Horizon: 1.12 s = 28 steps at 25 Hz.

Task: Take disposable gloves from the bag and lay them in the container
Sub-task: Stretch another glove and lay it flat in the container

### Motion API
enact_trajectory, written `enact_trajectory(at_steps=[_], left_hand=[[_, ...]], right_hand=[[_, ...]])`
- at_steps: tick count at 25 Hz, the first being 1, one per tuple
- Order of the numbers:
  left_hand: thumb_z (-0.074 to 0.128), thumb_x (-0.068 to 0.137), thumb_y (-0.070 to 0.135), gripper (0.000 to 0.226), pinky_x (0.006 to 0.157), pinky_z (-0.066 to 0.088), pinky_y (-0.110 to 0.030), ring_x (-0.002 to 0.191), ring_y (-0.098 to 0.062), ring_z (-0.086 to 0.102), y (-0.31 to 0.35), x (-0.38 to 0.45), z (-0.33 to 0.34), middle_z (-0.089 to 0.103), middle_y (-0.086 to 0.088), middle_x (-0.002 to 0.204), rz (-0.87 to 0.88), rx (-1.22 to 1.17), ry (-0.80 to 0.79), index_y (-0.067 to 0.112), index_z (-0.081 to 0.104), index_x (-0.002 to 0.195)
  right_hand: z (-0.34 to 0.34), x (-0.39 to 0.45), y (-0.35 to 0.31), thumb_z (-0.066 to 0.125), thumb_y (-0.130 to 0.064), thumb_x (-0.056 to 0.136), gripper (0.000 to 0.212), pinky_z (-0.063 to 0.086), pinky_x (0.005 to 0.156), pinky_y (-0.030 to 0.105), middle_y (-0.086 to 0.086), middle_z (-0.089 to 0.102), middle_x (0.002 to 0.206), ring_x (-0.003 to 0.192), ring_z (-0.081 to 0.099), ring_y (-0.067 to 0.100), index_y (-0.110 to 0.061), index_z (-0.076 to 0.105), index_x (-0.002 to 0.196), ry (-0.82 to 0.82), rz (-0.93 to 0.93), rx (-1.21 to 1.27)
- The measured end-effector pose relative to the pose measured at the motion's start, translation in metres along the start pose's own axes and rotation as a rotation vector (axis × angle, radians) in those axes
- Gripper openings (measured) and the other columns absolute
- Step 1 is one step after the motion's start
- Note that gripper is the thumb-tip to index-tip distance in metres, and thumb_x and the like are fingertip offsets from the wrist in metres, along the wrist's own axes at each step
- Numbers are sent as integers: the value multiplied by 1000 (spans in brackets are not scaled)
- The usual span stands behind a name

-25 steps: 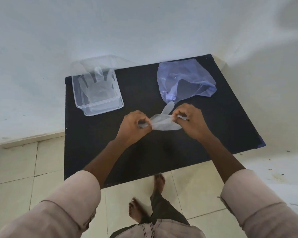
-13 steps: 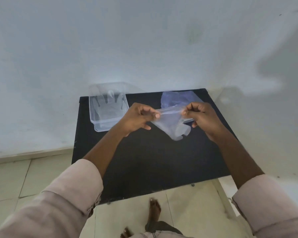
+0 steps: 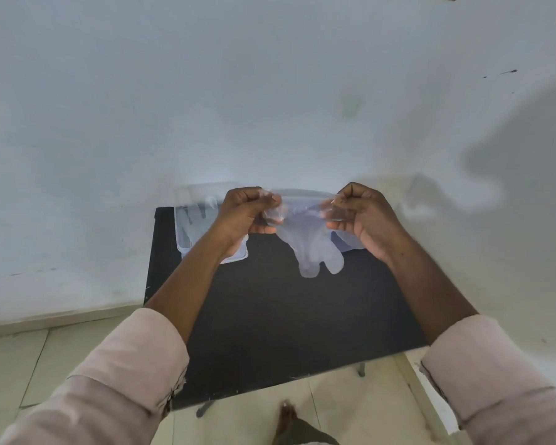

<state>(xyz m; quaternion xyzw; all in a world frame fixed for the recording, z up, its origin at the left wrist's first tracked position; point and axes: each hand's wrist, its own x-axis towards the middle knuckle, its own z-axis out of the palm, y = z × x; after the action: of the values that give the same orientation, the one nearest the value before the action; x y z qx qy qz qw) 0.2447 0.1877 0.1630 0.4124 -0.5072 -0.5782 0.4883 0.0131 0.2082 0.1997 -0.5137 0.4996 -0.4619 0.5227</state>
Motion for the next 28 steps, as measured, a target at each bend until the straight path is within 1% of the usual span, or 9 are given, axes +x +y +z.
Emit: enact_trajectory(at_steps=[2,5,9,11,16,21,24,26,28], left_hand=[[70,86,17,8,53,56,-27,63,-18,72,5,2,-6,71,4,72,25,2,37,12,71,81],[66,87,12,11,58,56,-27,65,-18,68,8,8,-18,75,-7,82,64,-18,70,13,71,77],[61,90,9,13,73,60,-36,79,-25,72,7,29,-44,76,-13,91,41,-117,92,11,66,78],[60,91,10,13,76,61,-38,83,-29,74,7,40,-56,77,-14,90,15,-120,114,11,64,78],[58,92,9,16,77,60,-38,86,-34,74,2,92,-104,75,-18,91,-47,-5,305,10,62,77],[56,91,6,20,88,55,-40,89,-29,73,3,148,-145,73,-17,89,-111,86,492,12,59,72],[60,88,7,22,97,53,-46,101,-31,71,2,177,-164,72,-21,98,-117,114,594,15,60,67],[63,81,12,16,98,52,-48,106,-35,68,2,189,-175,70,-28,105,-75,129,654,13,59,66],[61,74,17,12,94,52,-50,97,-36,67,0,194,-182,67,-33,106,12,185,691,7,58,68]], right_hand=[[11,7,-2,50,1,91,24,58,65,30,15,74,85,74,72,26,-12,55,71,10,-4,-39],[26,22,-2,50,0,92,23,59,67,30,16,74,84,74,73,26,-12,55,73,24,10,-68],[49,59,1,48,3,90,26,58,69,31,16,74,79,71,73,26,-14,54,71,-12,61,-43],[59,81,3,48,3,90,26,57,68,31,17,72,80,69,73,27,-13,53,71,-25,74,-31],[100,171,21,47,4,86,25,55,69,33,18,72,83,74,70,30,-14,53,69,-95,133,-30],[138,261,34,46,3,80,22,55,66,29,15,75,85,81,74,30,-15,53,70,-159,145,-95],[158,301,38,45,3,80,21,56,72,33,17,74,87,84,73,30,-15,51,70,-177,96,-108],[168,316,40,44,2,80,21,55,75,32,15,74,88,84,73,25,-16,50,71,-166,5,-120],[175,324,44,44,1,81,18,53,73,29,14,72,86,83,73,16,-14,50,73,-144,-141,-153]])
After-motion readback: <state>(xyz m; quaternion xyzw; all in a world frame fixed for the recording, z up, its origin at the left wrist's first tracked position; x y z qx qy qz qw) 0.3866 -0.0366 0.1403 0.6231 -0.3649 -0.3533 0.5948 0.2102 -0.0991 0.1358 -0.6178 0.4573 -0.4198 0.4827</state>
